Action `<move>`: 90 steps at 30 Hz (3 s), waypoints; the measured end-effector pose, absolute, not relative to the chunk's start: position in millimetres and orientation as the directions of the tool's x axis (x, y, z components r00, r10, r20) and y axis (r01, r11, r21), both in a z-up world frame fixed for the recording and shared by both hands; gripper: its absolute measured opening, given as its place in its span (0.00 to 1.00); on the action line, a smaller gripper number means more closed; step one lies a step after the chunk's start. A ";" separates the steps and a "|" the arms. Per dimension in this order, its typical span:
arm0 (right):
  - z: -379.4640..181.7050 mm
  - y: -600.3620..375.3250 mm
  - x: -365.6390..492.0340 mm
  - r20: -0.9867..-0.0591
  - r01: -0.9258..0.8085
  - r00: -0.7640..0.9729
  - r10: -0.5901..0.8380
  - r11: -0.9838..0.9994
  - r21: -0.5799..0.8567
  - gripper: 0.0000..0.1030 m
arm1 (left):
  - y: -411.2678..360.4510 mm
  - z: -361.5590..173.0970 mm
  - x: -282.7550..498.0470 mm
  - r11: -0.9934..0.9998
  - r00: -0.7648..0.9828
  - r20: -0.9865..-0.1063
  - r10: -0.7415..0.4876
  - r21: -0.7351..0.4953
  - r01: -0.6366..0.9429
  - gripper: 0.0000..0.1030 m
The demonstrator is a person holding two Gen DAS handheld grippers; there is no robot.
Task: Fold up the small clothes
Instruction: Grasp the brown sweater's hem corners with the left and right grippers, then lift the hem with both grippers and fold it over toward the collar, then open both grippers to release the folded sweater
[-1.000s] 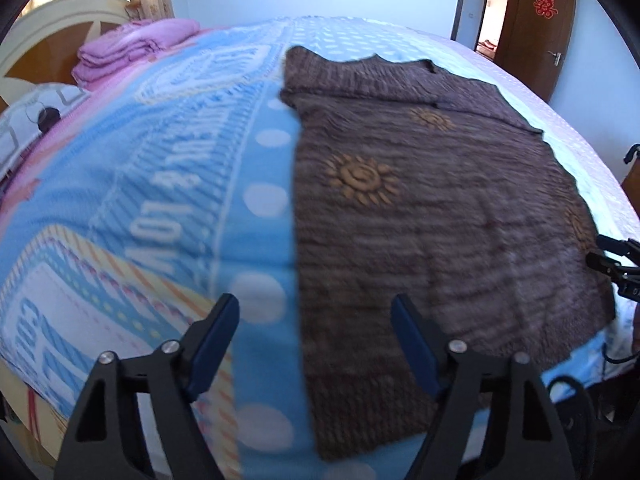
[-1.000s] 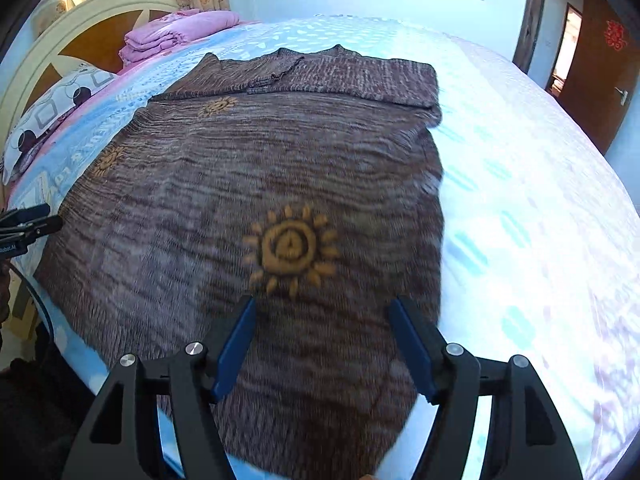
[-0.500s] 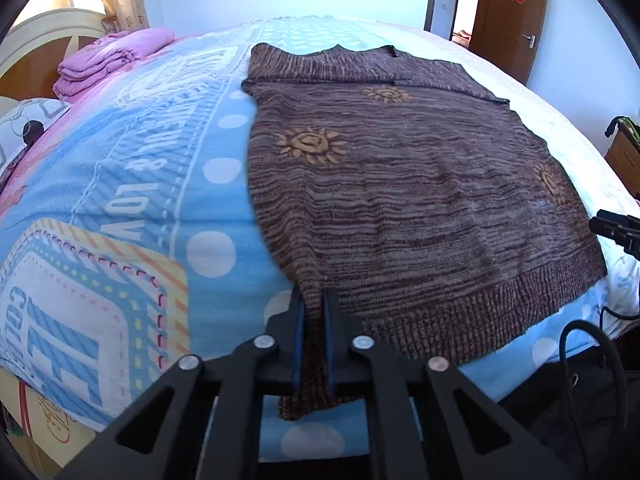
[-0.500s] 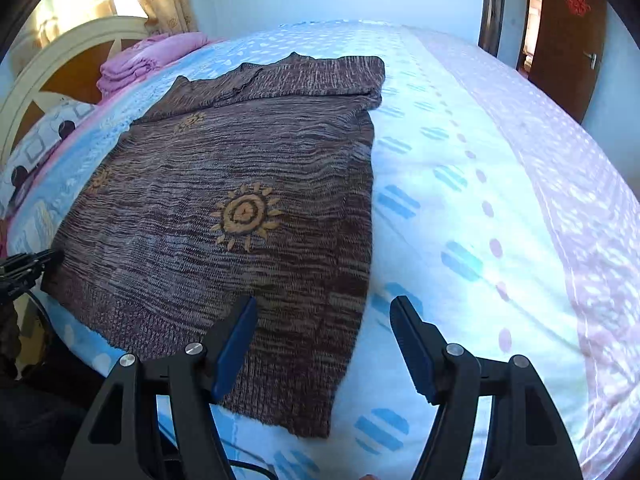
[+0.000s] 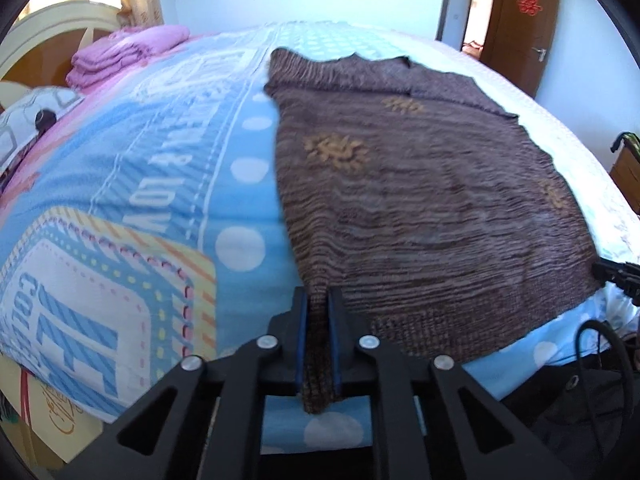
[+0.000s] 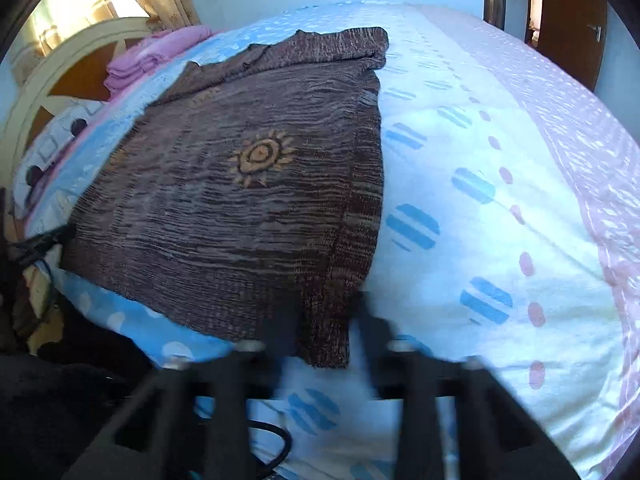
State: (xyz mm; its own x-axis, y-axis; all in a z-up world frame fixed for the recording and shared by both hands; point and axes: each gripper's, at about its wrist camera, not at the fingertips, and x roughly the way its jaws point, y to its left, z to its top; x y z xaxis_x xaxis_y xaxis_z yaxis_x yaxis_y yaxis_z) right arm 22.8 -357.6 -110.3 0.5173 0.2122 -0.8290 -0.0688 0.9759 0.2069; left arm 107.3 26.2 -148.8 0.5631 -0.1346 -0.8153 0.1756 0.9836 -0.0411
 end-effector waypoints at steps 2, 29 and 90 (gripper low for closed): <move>-110.5 -359.7 22.3 -0.825 -0.068 0.520 0.221 0.974 0.218 0.10 | 28.3 -150.4 107.2 0.988 0.564 -0.818 -0.117 -0.036 0.152 0.46; -56.0 -398.2 -4.7 -0.601 -0.119 0.670 0.436 0.862 0.492 0.04 | 28.8 -110.0 84.9 0.966 0.629 -0.748 -0.214 -0.064 0.252 0.08; -66.8 -403.7 387.5 -0.741 0.028 0.653 0.157 0.973 0.230 0.08 | -16.7 -124.1 426.9 0.975 0.717 -0.697 0.031 0.180 0.133 0.17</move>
